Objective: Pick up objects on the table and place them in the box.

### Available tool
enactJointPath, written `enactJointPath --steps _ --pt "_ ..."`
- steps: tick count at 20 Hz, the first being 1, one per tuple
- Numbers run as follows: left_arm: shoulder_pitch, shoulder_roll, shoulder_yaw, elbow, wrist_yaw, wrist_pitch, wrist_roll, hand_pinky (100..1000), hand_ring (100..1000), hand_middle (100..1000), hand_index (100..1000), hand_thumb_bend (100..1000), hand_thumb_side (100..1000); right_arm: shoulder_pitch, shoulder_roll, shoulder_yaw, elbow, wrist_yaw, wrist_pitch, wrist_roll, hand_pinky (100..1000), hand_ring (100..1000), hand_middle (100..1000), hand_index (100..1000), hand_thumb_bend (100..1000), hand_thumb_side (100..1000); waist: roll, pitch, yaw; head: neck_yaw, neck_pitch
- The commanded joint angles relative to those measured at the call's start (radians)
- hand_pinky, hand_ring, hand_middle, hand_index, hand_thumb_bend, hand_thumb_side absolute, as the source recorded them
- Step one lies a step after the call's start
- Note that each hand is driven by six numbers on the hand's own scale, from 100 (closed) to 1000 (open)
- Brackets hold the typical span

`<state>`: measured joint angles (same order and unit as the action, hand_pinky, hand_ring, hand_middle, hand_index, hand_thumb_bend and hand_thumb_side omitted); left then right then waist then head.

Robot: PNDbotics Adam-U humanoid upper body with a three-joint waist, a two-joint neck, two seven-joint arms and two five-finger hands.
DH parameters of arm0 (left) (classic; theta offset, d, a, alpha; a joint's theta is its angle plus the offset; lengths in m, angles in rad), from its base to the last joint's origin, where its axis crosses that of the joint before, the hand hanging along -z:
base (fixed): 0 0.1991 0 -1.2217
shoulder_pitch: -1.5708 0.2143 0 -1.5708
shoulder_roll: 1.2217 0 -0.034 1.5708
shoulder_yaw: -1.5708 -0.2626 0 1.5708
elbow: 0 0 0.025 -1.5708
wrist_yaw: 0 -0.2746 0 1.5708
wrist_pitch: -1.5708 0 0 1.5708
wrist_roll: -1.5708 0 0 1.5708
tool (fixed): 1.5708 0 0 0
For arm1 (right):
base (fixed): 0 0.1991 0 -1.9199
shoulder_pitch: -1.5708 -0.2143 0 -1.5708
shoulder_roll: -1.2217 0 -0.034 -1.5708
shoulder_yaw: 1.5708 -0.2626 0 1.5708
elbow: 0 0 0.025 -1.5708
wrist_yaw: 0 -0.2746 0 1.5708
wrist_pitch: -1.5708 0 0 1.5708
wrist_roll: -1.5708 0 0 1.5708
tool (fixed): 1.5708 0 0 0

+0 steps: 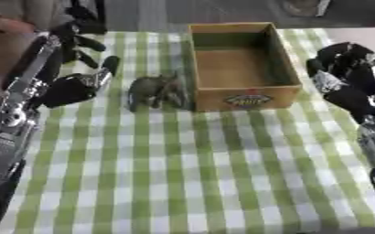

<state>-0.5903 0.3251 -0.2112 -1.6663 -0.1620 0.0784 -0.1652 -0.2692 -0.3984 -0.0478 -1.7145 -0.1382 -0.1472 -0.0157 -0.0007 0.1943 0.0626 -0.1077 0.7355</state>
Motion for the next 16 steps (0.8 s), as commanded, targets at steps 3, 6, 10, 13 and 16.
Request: enactJointPath --steps 3,6,10,13,16 --pt "-0.019 0.017 0.003 -0.011 0.0 -0.001 -0.002 581 725 809 797 288 253 -0.012 -0.012 -0.004 -0.022 -0.008 -0.003 0.002 586 536 517 604 286 156 0.001 -0.017 0.0 0.001 -0.008" --pt "-0.018 0.016 0.004 -0.009 0.0 0.0 -0.001 582 729 812 797 291 256 -0.012 -0.012 -0.003 -0.022 -0.008 -0.002 0.002 586 536 517 604 287 156 0.001 -0.016 0.0 0.0 -0.007" --pt "-0.017 0.017 0.003 -0.008 0.0 -0.001 -0.001 587 741 829 803 300 261 -0.012 -0.012 -0.003 -0.022 -0.007 -0.002 0.002 586 536 517 603 291 156 0.002 -0.016 0.0 0.0 -0.007" --pt "-0.017 0.016 0.003 -0.007 0.0 -0.001 -0.003 588 743 837 824 298 263 -0.012 -0.012 -0.003 -0.022 -0.007 -0.002 0.002 586 536 517 603 293 156 0.001 -0.016 0.0 0.0 -0.007" --pt "-0.016 0.016 0.003 -0.007 0.001 -0.002 -0.003 589 742 843 860 297 264 -0.013 -0.012 -0.003 -0.022 -0.008 -0.002 0.002 586 536 517 603 294 156 0.001 -0.017 0.0 0.0 -0.007"
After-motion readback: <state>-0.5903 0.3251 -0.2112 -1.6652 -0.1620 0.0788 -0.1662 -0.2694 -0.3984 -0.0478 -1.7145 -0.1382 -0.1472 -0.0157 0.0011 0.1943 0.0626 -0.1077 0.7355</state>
